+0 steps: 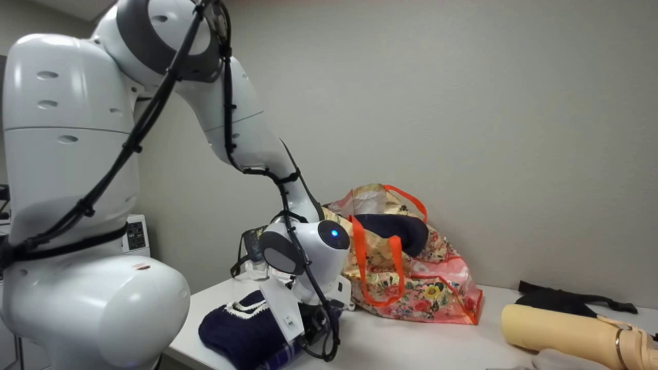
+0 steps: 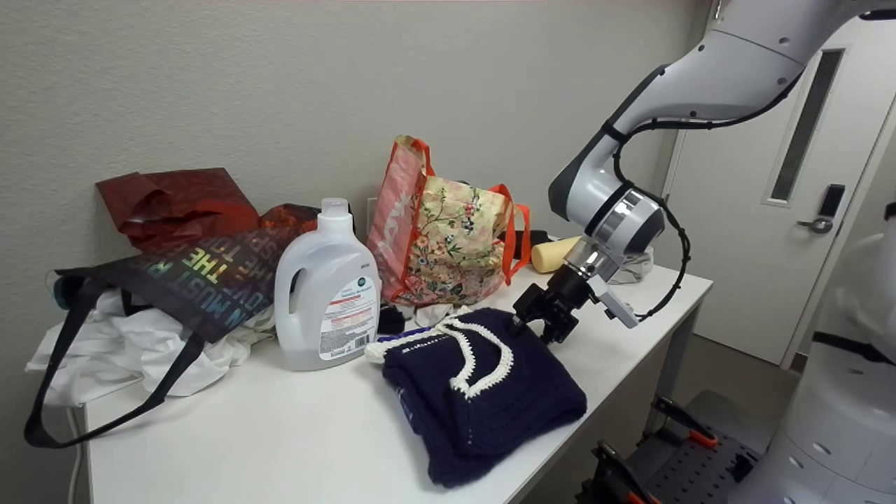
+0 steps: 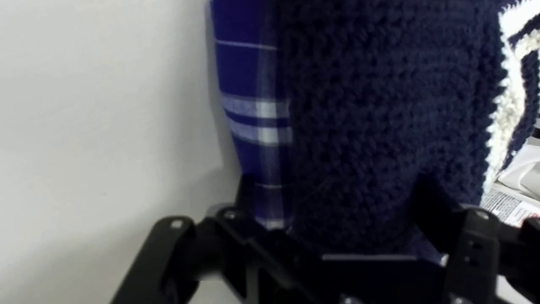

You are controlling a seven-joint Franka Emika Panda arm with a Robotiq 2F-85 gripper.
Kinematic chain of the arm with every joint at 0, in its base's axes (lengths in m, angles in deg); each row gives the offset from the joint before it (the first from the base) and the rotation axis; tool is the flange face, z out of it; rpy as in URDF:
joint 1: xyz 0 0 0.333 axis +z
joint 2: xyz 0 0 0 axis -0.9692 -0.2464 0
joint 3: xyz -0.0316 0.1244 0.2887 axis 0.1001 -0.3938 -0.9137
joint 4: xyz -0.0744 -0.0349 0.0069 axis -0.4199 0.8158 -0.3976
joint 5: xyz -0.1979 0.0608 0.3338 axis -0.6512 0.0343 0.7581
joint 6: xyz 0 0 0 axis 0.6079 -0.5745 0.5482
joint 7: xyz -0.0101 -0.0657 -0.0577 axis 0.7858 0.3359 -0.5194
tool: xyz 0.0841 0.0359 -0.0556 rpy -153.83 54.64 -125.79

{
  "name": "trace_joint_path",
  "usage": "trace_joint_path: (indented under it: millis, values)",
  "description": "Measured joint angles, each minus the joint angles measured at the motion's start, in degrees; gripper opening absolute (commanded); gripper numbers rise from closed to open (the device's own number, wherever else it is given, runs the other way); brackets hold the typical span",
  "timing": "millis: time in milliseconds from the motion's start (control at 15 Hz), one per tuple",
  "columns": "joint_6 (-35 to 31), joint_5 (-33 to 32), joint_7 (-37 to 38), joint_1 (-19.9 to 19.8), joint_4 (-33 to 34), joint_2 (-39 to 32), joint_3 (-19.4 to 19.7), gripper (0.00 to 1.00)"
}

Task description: Put the clothes in the bag

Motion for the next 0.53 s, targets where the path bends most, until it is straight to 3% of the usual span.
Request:
trace_joint_path:
  millis: [133,467,533]
  values:
    - [0.0,0.7,0.0,-0.8,0.6,-0.8,-1.4,0.42]
    - [-0.1,-0.5,0.2,-7.3,1.8,-1.1,-8.2,0.08]
    - [-0.1,-1.8,0.5,-8.1,2.2,-1.1,-8.8,0.06]
